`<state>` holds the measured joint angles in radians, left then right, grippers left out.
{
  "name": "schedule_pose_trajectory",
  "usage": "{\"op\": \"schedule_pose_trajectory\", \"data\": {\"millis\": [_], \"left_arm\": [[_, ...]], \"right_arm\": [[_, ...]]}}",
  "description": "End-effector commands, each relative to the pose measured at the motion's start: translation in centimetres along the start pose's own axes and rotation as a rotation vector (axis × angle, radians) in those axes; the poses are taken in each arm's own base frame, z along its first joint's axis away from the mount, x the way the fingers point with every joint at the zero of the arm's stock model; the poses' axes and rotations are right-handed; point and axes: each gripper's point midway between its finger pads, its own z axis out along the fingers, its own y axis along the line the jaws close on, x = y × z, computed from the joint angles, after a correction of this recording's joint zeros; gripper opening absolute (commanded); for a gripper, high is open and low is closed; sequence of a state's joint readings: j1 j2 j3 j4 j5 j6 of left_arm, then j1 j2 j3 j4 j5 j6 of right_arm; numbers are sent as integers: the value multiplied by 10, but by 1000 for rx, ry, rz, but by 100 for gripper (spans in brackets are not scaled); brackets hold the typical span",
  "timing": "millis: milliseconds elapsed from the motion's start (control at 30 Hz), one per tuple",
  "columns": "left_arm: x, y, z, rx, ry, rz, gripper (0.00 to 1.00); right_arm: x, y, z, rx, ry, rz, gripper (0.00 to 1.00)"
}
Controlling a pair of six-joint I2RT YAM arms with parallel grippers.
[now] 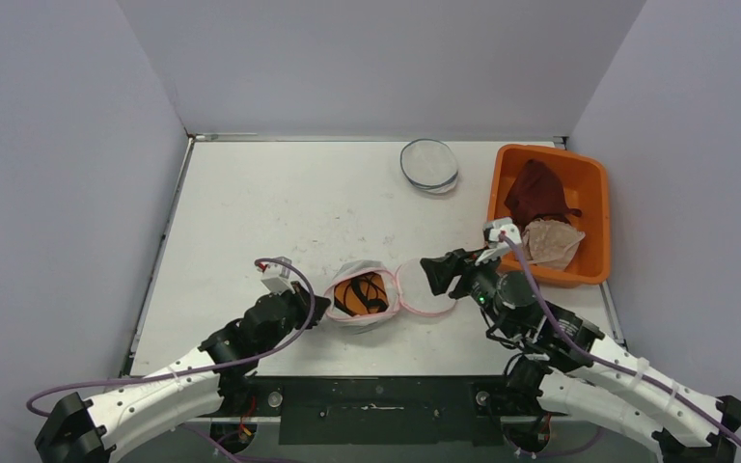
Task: Unzip the laundry bag and remove the bra
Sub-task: Open the laundry bag at the center of the board, then pick up the bra from the laundry bag.
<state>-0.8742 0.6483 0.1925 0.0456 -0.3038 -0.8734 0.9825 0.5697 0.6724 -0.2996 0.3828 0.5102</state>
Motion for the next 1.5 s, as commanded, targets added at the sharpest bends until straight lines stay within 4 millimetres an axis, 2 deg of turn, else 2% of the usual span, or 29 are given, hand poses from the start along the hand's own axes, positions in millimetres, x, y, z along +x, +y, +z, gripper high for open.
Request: {"op": "schedule_pose_trajectory", "data": {"millis": [0, 100, 233, 300, 400, 467, 633, 833, 933, 1000, 1100, 1200, 1267, 1367, 1467], "left_arm": [[-19, -21, -6, 40, -28, -43, 0], [-20, -18, -11, 30, -22, -44, 0], [-18, -16, -13, 28, -18, -43, 0], [-14, -14, -12, 26, -6, -45, 0], [-4, -10, -10, 25, 19, -47, 0], [2, -6, -9, 21, 35, -51, 0], [11, -1, -8, 26, 51, -63, 0], [18, 8, -8, 11, 57, -63, 0], [16, 7, -6, 23, 45, -65, 0], [18, 9, -5, 17, 49, -52, 0], [20, 11, -5, 12, 52, -45, 0], [18, 9, -6, 24, 45, -49, 0], [17, 8, -6, 30, 39, -51, 0], [16, 7, -6, 32, 38, -51, 0], [15, 6, -6, 33, 37, -52, 0]], "right_arm": [[18, 48, 23, -166, 89, -36, 54], [55, 71, 40, -182, 140, -94, 45], [93, 103, 57, -187, 187, -234, 43], [113, 111, 66, -181, 218, -296, 44], [140, 111, 74, -159, 262, -368, 44], [156, 108, 73, -155, 284, -401, 44], [193, 92, 57, -138, 334, -484, 43], [221, 72, 38, -108, 375, -524, 42], [223, 63, 39, -68, 382, -542, 46], [211, 66, 39, -63, 355, -542, 51], [180, 85, 37, -112, 281, -528, 60], [152, 106, 38, -167, 224, -516, 63], [140, 119, 41, -183, 207, -534, 64], [139, 133, 52, -185, 228, -612, 64], [152, 137, 66, -168, 294, -705, 64]]}}
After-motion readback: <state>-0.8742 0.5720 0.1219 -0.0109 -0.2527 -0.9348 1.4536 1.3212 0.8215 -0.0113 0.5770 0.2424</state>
